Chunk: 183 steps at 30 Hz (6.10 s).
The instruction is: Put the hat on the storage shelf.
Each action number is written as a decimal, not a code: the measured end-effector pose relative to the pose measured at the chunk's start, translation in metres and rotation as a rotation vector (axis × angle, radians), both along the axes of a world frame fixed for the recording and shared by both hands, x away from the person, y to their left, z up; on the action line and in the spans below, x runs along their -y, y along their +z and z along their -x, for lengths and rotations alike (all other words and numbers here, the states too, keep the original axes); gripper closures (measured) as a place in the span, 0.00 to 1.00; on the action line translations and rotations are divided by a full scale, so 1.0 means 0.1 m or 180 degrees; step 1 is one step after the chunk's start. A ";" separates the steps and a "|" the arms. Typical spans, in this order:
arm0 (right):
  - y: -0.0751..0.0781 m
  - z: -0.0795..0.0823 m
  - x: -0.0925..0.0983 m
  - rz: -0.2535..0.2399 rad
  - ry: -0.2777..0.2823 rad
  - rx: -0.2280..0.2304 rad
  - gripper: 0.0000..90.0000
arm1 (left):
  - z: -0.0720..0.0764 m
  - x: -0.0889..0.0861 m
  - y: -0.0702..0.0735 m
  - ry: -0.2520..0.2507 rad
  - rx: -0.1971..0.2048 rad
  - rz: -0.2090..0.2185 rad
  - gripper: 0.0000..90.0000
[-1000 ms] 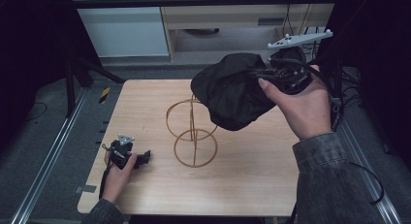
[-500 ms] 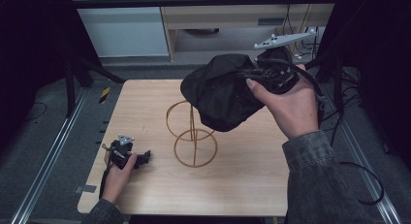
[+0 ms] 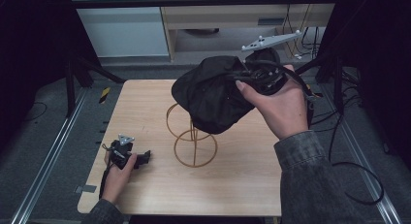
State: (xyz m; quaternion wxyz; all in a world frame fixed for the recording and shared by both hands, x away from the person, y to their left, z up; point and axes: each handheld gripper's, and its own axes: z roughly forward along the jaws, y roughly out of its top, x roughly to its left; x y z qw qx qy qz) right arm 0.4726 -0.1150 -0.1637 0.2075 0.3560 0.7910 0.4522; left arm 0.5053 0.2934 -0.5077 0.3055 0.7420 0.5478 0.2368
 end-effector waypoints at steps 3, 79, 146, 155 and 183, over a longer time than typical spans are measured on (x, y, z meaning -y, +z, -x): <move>-0.01 0.00 -0.04 0.0013 0.0030 0.0000 0.94 | 0.00 0.00 0.00 -0.0001 0.0000 -0.0001 0.00; -0.43 -0.22 -0.53 0.0201 0.0341 -0.0353 0.93 | 0.00 0.00 0.00 -0.0017 -0.0002 0.0000 0.00; -0.93 -0.35 -0.68 0.0488 0.0279 -0.0554 0.89 | 0.00 0.00 0.00 -0.0021 -0.0004 -0.0005 0.00; -0.93 -0.36 -0.68 0.0483 0.0278 -0.0545 0.86 | 0.00 0.00 0.00 -0.0020 -0.0003 -0.0004 0.00; -0.91 -0.27 -0.52 0.0447 0.0300 -0.0537 0.83 | 0.00 0.00 0.00 -0.0021 -0.0003 -0.0004 0.00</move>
